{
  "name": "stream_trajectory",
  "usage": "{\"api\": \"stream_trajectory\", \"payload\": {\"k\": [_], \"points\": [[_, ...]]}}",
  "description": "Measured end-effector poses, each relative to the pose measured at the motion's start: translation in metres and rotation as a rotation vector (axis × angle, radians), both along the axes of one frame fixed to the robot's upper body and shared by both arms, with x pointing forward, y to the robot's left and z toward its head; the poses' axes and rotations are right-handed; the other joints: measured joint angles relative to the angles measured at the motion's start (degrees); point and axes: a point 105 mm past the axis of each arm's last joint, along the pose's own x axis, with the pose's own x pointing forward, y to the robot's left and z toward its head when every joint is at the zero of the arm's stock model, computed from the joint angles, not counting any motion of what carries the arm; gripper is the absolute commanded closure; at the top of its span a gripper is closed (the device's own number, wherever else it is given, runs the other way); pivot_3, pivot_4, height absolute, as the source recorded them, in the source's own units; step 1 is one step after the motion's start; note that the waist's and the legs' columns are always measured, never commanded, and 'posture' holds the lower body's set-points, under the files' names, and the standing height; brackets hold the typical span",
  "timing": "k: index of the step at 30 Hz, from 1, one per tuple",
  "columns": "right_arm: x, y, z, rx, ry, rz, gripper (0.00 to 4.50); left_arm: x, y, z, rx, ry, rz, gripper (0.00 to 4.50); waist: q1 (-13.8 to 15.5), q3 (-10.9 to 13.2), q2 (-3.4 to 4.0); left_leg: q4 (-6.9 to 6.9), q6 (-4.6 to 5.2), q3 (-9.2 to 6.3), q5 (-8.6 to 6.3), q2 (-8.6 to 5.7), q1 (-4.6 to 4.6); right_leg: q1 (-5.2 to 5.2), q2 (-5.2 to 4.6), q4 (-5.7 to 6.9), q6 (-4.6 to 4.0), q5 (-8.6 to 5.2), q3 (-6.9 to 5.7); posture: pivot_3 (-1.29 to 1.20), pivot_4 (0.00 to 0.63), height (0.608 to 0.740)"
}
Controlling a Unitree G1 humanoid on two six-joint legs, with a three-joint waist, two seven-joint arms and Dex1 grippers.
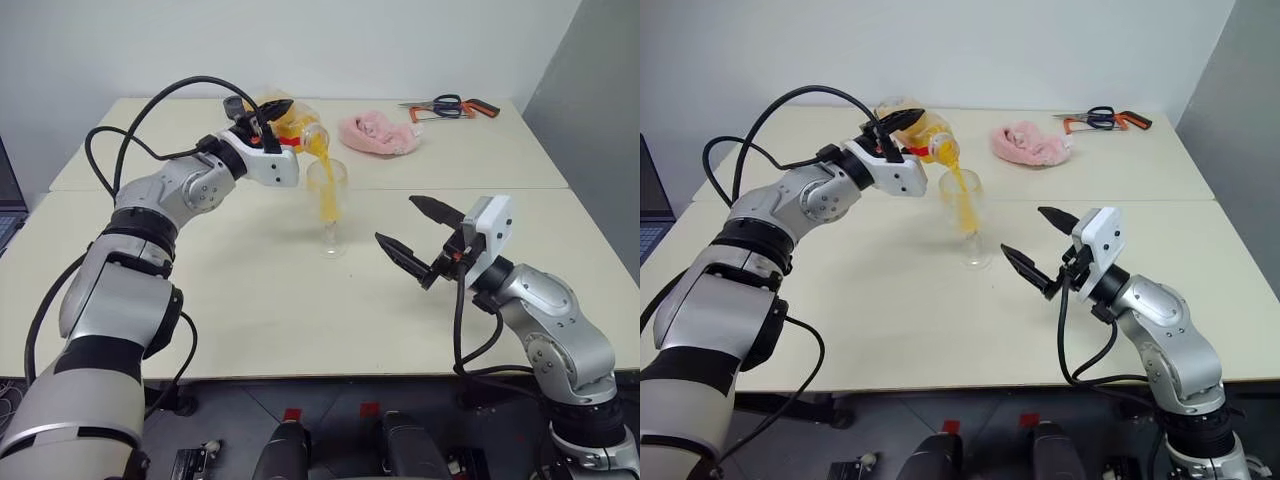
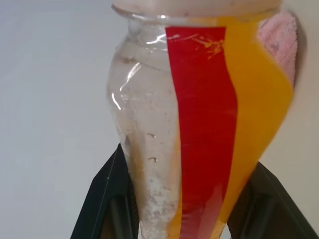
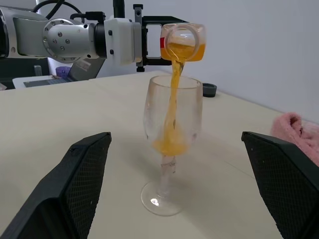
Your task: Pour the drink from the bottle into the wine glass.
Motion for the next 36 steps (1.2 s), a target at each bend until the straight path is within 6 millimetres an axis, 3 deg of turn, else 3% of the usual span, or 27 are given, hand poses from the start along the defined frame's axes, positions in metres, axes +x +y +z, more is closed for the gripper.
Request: {"api": "stream_trajectory", "payload": {"k": [36], "points": [[-0.0086,0.0033,-0.0029,0.007,0.023,0.061,0.00,0.0001,0.0054,0.0098,0.023,-0.053,0.023,2.78,0.0,0.0,0.00,0.01,0.00,0.00,0.00,0.00,0.00,0.00,-0.01,0.02,0.00,0.00,0.01,0.00,0.150,0.740]]}}
